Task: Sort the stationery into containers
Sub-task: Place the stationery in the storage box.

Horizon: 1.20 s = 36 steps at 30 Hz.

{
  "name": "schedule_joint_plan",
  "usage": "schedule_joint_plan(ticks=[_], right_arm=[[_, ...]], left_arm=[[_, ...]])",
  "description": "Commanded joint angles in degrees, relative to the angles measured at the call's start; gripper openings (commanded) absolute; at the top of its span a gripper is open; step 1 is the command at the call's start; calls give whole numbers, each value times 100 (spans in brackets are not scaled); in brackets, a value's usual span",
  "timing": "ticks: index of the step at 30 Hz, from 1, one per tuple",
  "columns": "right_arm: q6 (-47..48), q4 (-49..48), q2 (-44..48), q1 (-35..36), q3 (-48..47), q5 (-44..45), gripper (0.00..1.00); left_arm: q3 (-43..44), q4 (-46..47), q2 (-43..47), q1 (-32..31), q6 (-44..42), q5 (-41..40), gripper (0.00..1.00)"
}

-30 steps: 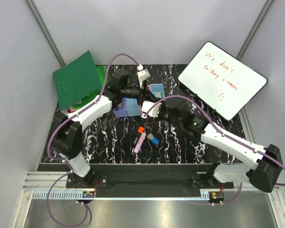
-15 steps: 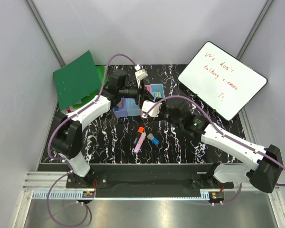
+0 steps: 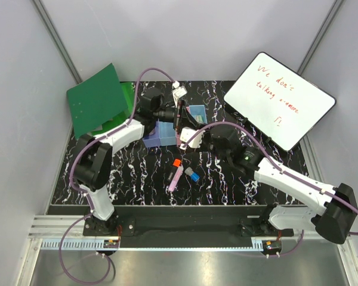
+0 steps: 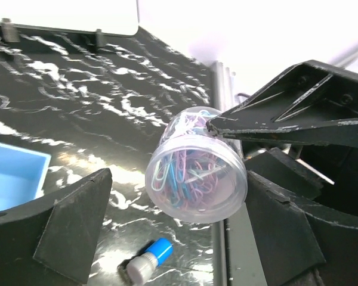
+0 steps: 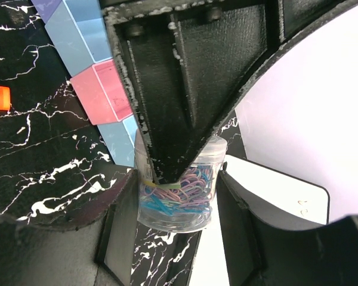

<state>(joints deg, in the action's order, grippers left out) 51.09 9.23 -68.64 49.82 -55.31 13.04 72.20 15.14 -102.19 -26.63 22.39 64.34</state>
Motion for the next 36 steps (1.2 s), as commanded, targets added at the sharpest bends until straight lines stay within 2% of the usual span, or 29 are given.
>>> schedule_joint_plan(ticks=[1, 3, 6, 9, 10, 11, 13, 14, 16, 18, 20, 21, 23, 24, 27, 34, 35, 36], right_arm=[[76, -405, 246, 27, 2, 15, 8], [76, -422, 255, 27, 29, 23, 8], [76, -457, 264, 27, 64, 23, 8], [76, -484, 264, 27, 82, 23, 9], [76, -501, 264, 36, 82, 23, 9], [76, -519, 264, 28, 90, 15, 9], [76, -519, 272, 27, 99, 15, 9], [68, -528, 264, 27, 108, 32, 10], [94, -528, 272, 27, 108, 32, 11], [103, -563, 272, 19, 125, 32, 23], [138, -615, 299, 27, 169, -3, 42], [173, -633, 307, 27, 178, 6, 57], [234, -633, 308, 36, 205, 32, 71], [243, -633, 316, 36, 205, 50, 88], [244, -572, 343, 27, 205, 67, 100], [270, -449, 413, 27, 231, 181, 100], [244, -431, 439, 27, 222, 216, 100], [252, -414, 439, 27, 231, 234, 100]], left_arm=[[22, 1883, -257, 44, 1248, 588, 92], [13, 2203, -354, 44, 1626, 668, 90], [-4, 2503, -380, 53, 1795, 747, 81], [-57, 2451, -328, 62, 1647, 747, 61], [-57, 2224, -310, 70, 1559, 738, 54], [-57, 2100, -258, 70, 1471, 721, 43], [-75, 1715, -196, 70, 1128, 668, 32], [-58, 1564, -144, 70, 1014, 642, 23], [-49, 1221, -82, 70, 715, 615, 20], [-57, 1019, -12, 70, 522, 563, 16], [-40, 886, 33, 70, 416, 527, 14], [-40, 755, 41, 70, 319, 466, 13], [-22, 527, 85, 70, 152, 396, 12], [30, 169, 94, 70, -92, 256, 11], [144, -447, 156, 70, -586, -34, 8], [372, -986, 199, 132, -964, -518, 6], [434, -1082, 208, 158, -1139, -797, 5], [574, -1501, 200, 158, -1323, -974, 3]])
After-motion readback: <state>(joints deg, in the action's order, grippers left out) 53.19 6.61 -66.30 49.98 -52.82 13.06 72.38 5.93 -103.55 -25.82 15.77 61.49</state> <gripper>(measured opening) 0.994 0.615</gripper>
